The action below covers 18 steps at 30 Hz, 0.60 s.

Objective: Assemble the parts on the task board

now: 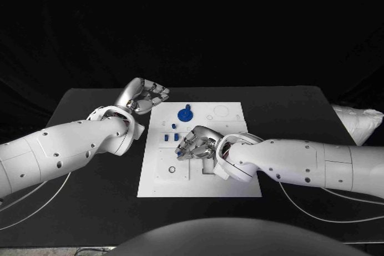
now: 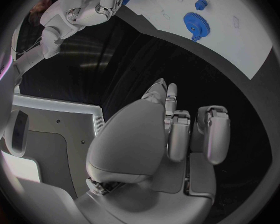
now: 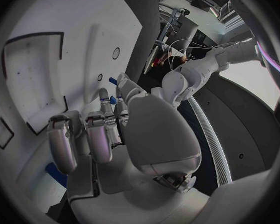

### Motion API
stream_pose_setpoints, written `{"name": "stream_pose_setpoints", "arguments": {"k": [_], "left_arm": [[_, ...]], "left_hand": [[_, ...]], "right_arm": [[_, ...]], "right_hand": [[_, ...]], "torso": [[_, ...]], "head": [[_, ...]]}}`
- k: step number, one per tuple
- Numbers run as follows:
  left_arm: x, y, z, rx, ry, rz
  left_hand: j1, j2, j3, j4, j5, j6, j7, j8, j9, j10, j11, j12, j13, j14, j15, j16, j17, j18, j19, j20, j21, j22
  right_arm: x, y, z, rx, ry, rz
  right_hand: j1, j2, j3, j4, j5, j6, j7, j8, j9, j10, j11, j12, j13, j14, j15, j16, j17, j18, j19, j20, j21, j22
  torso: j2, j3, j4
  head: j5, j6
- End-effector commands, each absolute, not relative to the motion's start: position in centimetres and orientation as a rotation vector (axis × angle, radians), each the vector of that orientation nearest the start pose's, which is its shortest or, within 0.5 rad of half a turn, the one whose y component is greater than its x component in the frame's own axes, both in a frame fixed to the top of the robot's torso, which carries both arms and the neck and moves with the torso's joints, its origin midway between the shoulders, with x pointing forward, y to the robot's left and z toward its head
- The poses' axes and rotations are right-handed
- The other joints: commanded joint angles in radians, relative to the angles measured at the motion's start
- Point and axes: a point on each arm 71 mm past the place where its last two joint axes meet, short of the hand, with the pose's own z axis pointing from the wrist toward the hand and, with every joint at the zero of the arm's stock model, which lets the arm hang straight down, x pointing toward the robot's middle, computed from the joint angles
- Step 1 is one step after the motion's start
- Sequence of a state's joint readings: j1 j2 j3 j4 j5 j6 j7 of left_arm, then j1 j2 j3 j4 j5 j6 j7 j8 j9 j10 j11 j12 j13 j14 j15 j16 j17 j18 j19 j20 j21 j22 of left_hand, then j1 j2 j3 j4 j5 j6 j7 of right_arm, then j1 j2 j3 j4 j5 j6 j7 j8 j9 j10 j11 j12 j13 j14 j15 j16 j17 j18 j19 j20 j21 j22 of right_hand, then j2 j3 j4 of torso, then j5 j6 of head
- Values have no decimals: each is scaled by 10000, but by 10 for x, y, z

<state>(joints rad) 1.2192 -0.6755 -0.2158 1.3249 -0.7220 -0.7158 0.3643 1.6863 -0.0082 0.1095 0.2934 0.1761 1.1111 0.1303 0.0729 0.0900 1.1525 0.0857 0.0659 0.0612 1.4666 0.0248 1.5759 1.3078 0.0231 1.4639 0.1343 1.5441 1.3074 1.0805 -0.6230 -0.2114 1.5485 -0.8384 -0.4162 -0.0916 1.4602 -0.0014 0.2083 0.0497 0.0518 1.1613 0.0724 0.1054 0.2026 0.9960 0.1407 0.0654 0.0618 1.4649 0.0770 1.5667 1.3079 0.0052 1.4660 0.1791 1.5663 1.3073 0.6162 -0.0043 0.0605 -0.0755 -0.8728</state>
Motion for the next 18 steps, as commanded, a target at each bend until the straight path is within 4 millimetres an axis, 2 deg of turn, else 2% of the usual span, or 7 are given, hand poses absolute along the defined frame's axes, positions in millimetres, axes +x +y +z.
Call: {"name": "stream_pose_setpoints", "arguments": {"k": [1, 13, 18], "left_arm": [[502, 183, -217, -3234, 13852, -10271], [502, 183, -217, -3232, 13856, -10279], [502, 183, -217, -3232, 13859, -10280]], "left_hand": [[43, 33, 69, -13, -30, 66, -9, 2, 16, 70, -21, -35, -4, 1042, -47, -51, 2630, -169, 893, -75, 32, 2553], [43, 33, 69, -13, -30, 66, -9, 2, 16, 70, -21, -35, -4, 1042, -47, -51, 2630, -169, 893, -75, 32, 2553], [43, 33, 69, -13, -30, 66, -9, 2, 16, 70, -21, -35, -4, 1042, -47, -51, 2630, -169, 893, -75, 32, 2553]], "right_arm": [[411, -95, -295, 3103, 20359, 10420], [410, -97, -296, 2796, 20484, 10234], [410, -96, -297, 2604, 20497, 10191]], "right_hand": [[22, 105, -42, -31, 34, 15, 129, 24, 1152, -107, -18, 59, 10, 1059, -18, 41, 2629, -52, 1048, 29, 45, 2635], [41, 121, -56, -52, 34, 5, 152, 17, 1165, -146, -35, 65, 10, 1059, -33, 41, 2629, -52, 1048, 18, 45, 2635], [78, 141, -99, -103, 32, 1, 218, 10, 1199, -233, -104, 80, 11, 1059, -93, 41, 2629, -52, 1048, -24, 45, 2635]], "torso": [[2, -3, -2], [4, -1, 9], [2, -6, 6]], "head": [[-1, 2], [-22, 2], [-33, 2]]}}
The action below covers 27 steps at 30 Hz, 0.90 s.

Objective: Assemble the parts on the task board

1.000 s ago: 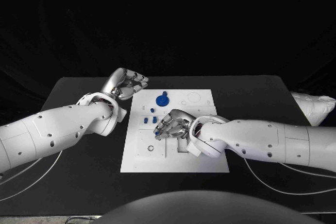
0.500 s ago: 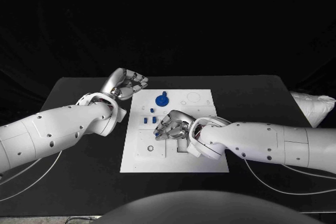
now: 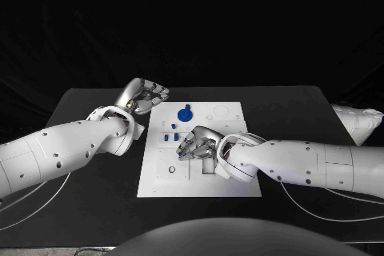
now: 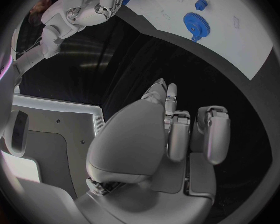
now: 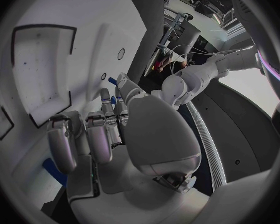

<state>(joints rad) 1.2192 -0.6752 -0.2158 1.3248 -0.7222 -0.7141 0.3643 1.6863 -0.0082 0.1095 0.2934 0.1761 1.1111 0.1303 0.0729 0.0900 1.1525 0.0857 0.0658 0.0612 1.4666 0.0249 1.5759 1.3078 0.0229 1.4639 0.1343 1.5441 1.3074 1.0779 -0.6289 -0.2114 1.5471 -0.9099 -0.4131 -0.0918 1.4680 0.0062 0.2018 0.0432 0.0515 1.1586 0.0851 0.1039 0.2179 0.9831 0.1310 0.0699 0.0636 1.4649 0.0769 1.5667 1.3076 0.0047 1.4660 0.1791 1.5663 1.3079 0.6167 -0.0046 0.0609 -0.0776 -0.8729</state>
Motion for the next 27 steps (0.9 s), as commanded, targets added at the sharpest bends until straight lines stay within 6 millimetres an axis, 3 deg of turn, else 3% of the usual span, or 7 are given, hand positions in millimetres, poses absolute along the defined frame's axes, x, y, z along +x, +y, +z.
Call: {"name": "stream_pose_setpoints", "arguments": {"k": [1, 4, 10, 27], "left_arm": [[502, 183, -217, -3232, 13859, -10279], [502, 183, -217, -3229, 13858, -10284], [502, 183, -217, -3222, 13871, -10300], [502, 183, -217, -3215, 13893, -10314]], "left_hand": [[43, 33, 69, -13, -31, 66, -9, 2, 17, 70, -20, -35, -5, 1042, -47, -51, 2630, -167, 893, -75, 32, 2553], [43, 33, 69, -13, -31, 66, -9, 2, 17, 70, -20, -35, -5, 1042, -47, -51, 2630, -167, 893, -75, 32, 2553], [43, 33, 69, -13, -31, 66, -9, 2, 17, 70, -20, -35, -5, 1042, -47, -51, 2630, -167, 893, -75, 32, 2553], [43, 33, 69, -13, -31, 66, -9, 2, 17, 70, -20, -35, -5, 1042, -47, -51, 2630, -167, 893, -75, 32, 2553]], "right_arm": [[410, -96, -297, 2578, 20515, 10183], [410, -96, -298, 2518, 20599, 10159], [409, -95, -300, 2484, 20646, 10148], [409, -95, -303, 2300, 20699, 10088]], "right_hand": [[9, 74, -56, -56, 34, 22, 118, 19, 1059, -149, -43, 39, -6, 1059, -130, 41, 2632, -47, 1048, -53, 45, 2629], [37, 131, -152, -120, 28, -101, 237, -70, 1082, -483, -219, 28, -4, 1059, -386, 41, 2632, -47, 1048, -270, 45, 2629], [83, 217, -284, -213, 35, -116, 264, -111, 1130, -1049, -399, 28, -1, 1059, -620, 41, 2632, -47, 1048, -519, 45, 2629], [192, 293, -425, -365, 34, -145, 199, -157, 1183, -1579, -512, 137, 16, 1059, -743, 41, 2632, -47, 1048, -660, 45, 2629]], "torso": [[-3, -3, 1], [-9, -4, 1], [-9, 0, 2], [-5, -3, 1]], "head": [[-5, 3], [2, 3], [-12, 3], [-24, 3]]}}
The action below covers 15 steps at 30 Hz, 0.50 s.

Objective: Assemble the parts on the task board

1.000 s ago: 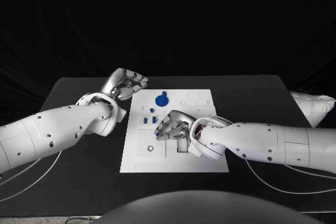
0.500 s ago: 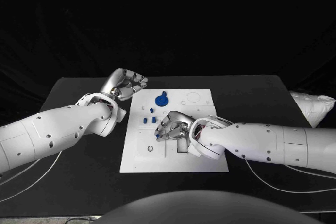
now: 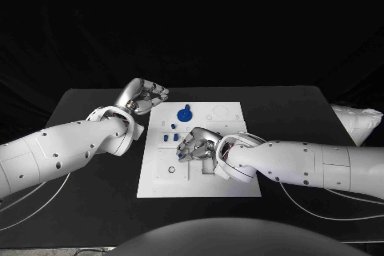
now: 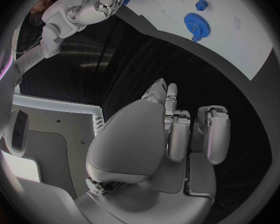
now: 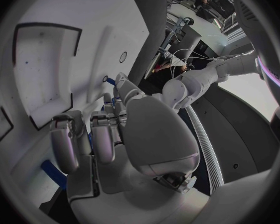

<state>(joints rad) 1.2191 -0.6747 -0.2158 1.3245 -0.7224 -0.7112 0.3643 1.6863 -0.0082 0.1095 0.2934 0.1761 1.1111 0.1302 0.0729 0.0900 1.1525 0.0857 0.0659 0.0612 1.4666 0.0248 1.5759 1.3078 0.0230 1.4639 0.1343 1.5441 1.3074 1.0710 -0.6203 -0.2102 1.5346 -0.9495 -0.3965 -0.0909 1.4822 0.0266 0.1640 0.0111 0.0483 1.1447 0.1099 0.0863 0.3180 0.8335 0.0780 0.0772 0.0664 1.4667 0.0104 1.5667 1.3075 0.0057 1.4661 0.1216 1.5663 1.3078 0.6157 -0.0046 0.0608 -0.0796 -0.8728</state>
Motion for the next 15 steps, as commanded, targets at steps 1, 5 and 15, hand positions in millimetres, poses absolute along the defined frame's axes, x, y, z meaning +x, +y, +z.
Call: {"name": "stream_pose_setpoints", "arguments": {"k": [1, 5, 15], "left_arm": [[502, 183, -217, -3215, 13893, -10314], [502, 183, -217, -3220, 13895, -10312], [502, 182, -217, -3214, 13901, -10329]], "left_hand": [[43, 33, 69, -13, -30, 66, -9, 2, 16, 70, -20, -35, -4, 1042, -47, -51, 2630, -168, 892, -75, 32, 2554], [43, 33, 69, -13, -30, 66, -9, 2, 16, 70, -20, -35, -4, 1042, -47, -51, 2630, -168, 892, -75, 32, 2554], [49, 33, 81, -13, -31, 68, -8, 0, 17, 71, -21, -36, -5, 1042, -47, -51, 2630, -168, 893, -76, 33, 2554]], "right_arm": [[409, -95, -303, 2289, 20675, 10090], [409, -95, -302, 2276, 20608, 10101], [409, -96, -302, 2283, 20571, 10046]], "right_hand": [[51, 88, -47, -45, 66, -6, -48, 19, 181, -84, 17, 65, -12, 1041, -78, 41, 2633, -57, 1047, -85, 45, 2630], [84, 96, -48, -72, 67, -9, -48, 14, 184, -109, 10, 86, -9, 1041, -84, 41, 2633, -57, 1047, -92, 45, 2630], [145, 108, -48, -123, 70, -11, -36, 5, 189, -137, 12, 131, -3, 1041, -90, 41, 2633, -57, 1047, -102, 45, 2630]], "torso": [[7, -2, 4], [18, -1, -1], [9, 4, -3]], "head": [[-3, 2], [-4, 2], [-21, 2]]}}
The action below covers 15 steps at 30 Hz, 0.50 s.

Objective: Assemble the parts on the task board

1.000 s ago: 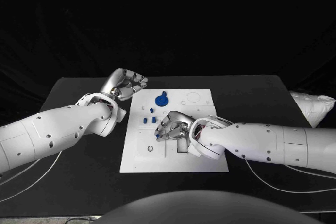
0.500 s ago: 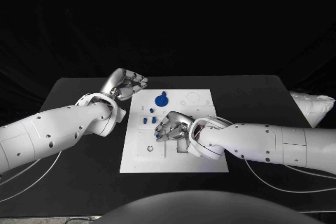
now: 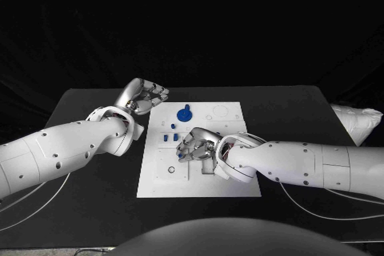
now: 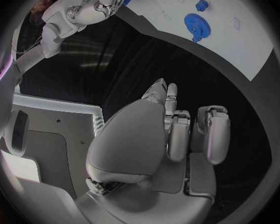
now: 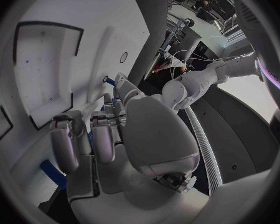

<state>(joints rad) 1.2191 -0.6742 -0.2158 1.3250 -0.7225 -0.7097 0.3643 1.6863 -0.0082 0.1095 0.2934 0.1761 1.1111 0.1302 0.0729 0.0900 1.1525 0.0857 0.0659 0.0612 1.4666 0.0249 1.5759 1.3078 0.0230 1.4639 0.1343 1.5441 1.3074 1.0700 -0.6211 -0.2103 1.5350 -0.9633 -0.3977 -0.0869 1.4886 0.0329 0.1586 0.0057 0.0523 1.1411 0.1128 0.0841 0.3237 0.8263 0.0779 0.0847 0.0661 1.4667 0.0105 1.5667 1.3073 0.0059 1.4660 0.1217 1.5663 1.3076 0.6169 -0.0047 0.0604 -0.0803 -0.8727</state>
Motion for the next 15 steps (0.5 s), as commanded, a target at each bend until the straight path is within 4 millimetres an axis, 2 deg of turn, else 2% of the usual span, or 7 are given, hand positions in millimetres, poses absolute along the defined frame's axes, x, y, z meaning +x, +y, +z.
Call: {"name": "stream_pose_setpoints", "arguments": {"k": [1, 15], "left_arm": [[502, 182, -217, -3214, 13904, -10331], [502, 181, -217, -3206, 13917, -10337]], "left_hand": [[60, 33, 103, -13, -32, 71, -7, -4, 18, 72, -21, -37, -5, 1042, -48, -51, 2630, -169, 894, -78, 34, 2554], [60, 33, 103, -13, -32, 71, -7, -4, 18, 72, -21, -37, -5, 1042, -48, -51, 2630, -169, 894, -78, 34, 2554]], "right_arm": [[409, -96, -302, 2282, 20581, 10037], [410, -98, -302, 2329, 20522, 9984]], "right_hand": [[82, 45, 5, -70, 29, 23, -65, 26, 132, -68, 13, 57, 0, 1041, -91, 41, 2634, -59, 1047, -103, 45, 2632], [102, 54, -6, -89, 27, -21, -57, -5, 124, -124, 15, 80, -2, 1041, -92, 41, 2634, -59, 1047, -109, 45, 2632]], "torso": [[-6, 4, 4], [-9, -4, 7]], "head": [[-21, 1], [-45, 1]]}}
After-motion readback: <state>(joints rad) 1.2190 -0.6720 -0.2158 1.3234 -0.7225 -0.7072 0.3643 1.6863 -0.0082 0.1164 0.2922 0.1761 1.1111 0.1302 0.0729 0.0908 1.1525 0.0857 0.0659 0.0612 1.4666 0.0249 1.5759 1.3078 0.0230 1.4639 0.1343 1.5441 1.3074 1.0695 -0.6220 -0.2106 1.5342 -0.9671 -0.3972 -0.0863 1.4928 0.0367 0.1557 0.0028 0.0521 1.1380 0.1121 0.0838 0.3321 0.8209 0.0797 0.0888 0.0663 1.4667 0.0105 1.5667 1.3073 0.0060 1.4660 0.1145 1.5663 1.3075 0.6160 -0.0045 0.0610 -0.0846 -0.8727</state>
